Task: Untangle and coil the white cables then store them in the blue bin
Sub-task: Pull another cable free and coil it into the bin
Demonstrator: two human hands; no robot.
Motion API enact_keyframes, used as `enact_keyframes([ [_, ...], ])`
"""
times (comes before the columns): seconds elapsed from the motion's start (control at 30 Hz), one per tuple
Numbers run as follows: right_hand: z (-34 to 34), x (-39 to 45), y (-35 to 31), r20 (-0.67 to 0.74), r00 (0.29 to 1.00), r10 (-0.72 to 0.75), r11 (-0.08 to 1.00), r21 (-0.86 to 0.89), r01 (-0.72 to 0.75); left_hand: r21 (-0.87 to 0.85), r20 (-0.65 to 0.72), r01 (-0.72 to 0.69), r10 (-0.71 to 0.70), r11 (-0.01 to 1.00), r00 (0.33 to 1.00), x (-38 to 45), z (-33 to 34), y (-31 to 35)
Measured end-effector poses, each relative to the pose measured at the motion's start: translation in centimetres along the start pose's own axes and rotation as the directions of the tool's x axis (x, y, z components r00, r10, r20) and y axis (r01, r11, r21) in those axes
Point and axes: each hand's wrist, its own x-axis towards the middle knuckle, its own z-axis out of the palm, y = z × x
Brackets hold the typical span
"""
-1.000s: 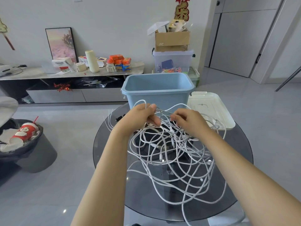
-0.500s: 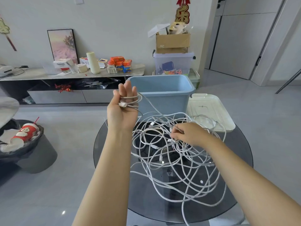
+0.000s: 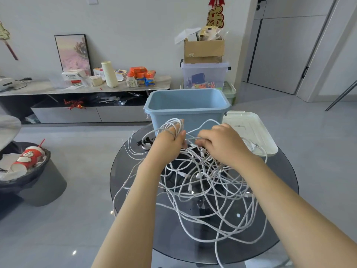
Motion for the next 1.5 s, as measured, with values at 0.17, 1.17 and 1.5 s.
enact_keyframes([
  [0.17,0.4,-0.1,1.3,-0.107,0.984,0.143,0.974,0.192,-0.12,-0.122,0.038,0.13,-0.126,0.984,0.991,0.2,-0.6,0.6],
  [1.17,2.7,-0.3,0.5,0.333,0.918,0.217,0.89,0.32,-0.326,-0.823,-0.152,0.087,-0.364,0.562,0.919,1.3,-0.8,-0.4],
  [1.5,0.9,0.8,-0.6,0.332,0.904,0.27,0.276,0.873,-0.403,-0.604,0.002,0.143,-0.178,0.784,0.984,0.8,-0.4,-0.4],
])
